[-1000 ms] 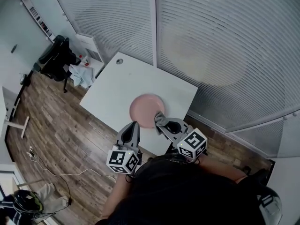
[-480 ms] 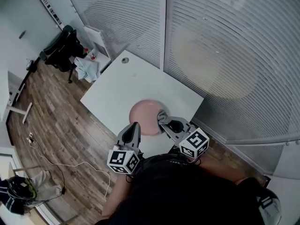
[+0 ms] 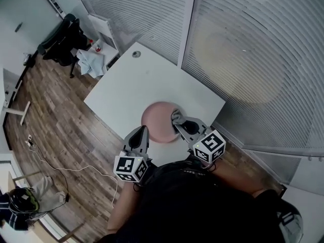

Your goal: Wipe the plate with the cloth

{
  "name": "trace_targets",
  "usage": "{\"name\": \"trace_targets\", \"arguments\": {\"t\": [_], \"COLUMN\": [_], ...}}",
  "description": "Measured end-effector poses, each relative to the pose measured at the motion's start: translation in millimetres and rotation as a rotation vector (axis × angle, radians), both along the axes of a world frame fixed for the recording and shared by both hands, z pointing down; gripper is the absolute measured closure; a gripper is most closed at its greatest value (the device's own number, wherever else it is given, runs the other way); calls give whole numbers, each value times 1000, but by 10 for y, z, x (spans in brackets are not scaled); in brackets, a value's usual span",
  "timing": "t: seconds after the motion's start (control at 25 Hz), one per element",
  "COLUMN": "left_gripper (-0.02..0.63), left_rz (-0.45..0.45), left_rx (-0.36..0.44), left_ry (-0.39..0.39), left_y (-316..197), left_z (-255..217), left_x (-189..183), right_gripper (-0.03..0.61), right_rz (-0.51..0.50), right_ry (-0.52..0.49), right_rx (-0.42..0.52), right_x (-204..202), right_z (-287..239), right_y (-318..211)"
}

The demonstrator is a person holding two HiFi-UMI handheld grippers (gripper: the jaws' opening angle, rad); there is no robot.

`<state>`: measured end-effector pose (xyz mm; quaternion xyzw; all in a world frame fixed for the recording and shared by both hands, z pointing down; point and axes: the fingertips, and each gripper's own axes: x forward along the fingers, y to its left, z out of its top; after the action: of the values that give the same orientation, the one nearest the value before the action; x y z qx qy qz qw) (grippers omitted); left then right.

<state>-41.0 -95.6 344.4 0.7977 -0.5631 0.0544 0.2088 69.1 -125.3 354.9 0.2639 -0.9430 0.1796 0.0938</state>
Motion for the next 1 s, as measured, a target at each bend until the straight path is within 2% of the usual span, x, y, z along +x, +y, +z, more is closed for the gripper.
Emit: {"name": "trace_targets", "arguments": {"t": [0.2,0.44,0.68,0.88,1.0], "left_gripper": [595,580,546,499,479], "left_rz": [-10,-32,-57,-70,-78], "left_rx": [-56,-155,-260,-347,-412], "left_ry": [-5,-23,-14,-41,-48], "left_y": [-117,-193,-222,-202,-192], "left_z": [294,876,1456,1935,2258], "left_x": [-212,-337,-498,-596,-675], "right_gripper": [538,539,539,540,540], "right_rz": [10,-20,-61,-113,-109], "right_ry": [7,169,239,312,361], "right_rx": [-50,-186,-246,-382,-425], "right_x": [-53,-81,-245,-313,-348], "right_z": [240,955,1449,1920,2184], "right_y": [-129,-214,-333,-311,-362]}}
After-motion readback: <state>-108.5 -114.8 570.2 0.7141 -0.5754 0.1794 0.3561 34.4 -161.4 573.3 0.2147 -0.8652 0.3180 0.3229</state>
